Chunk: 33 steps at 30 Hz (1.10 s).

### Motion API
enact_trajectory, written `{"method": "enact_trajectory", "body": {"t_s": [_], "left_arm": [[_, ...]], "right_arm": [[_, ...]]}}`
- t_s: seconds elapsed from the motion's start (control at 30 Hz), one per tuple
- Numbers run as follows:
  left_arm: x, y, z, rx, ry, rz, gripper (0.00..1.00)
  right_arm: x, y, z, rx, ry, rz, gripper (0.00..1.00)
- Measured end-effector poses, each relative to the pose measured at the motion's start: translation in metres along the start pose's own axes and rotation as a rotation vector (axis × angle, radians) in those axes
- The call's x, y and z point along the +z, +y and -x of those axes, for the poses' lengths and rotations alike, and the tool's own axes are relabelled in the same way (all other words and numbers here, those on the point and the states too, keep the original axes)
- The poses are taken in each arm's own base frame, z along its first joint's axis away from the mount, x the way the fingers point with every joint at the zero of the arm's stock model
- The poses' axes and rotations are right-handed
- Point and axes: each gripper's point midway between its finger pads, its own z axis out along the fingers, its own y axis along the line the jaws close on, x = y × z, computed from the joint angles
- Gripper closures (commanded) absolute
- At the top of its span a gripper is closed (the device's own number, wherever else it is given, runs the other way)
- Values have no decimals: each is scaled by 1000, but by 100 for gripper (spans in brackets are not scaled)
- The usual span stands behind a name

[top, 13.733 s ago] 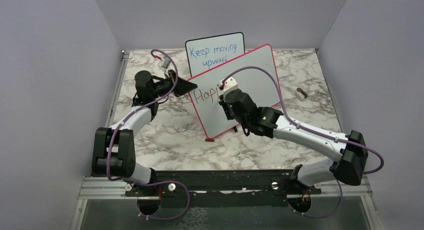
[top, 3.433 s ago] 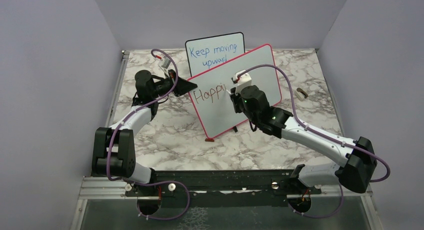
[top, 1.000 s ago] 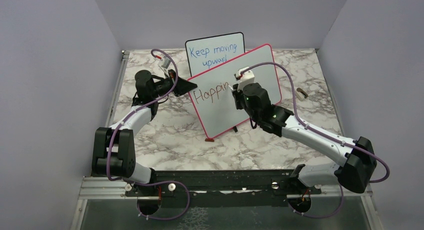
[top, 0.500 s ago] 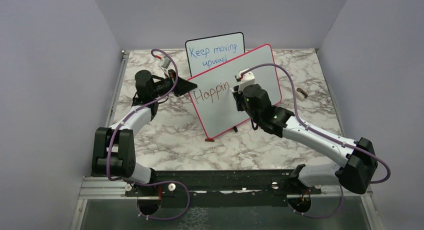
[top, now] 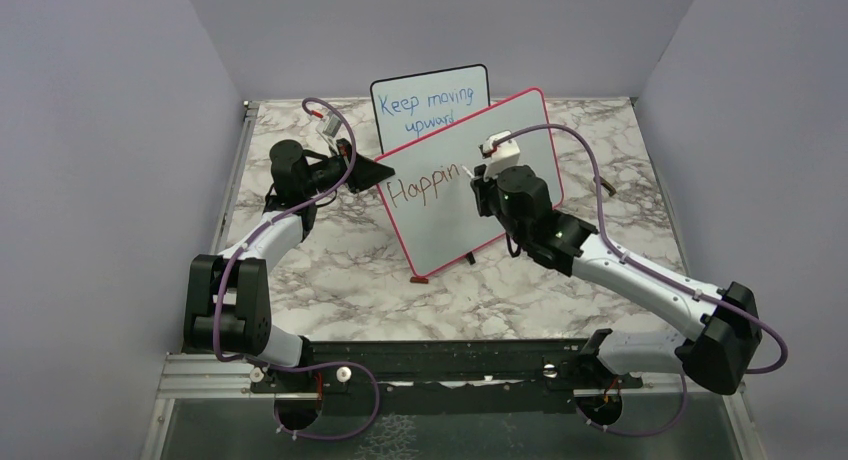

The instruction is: Write a sentence on the whiteboard

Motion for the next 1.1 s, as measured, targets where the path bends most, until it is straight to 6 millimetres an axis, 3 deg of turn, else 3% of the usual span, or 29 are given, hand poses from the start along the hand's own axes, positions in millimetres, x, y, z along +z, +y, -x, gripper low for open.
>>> {"method": "enact_trajectory", "body": {"t_s": [1.1], "left_arm": [[0, 0, 0, -1, 2, 1, 100]], "right_arm": [[13, -7, -7, 0, 21, -6, 99]]}}
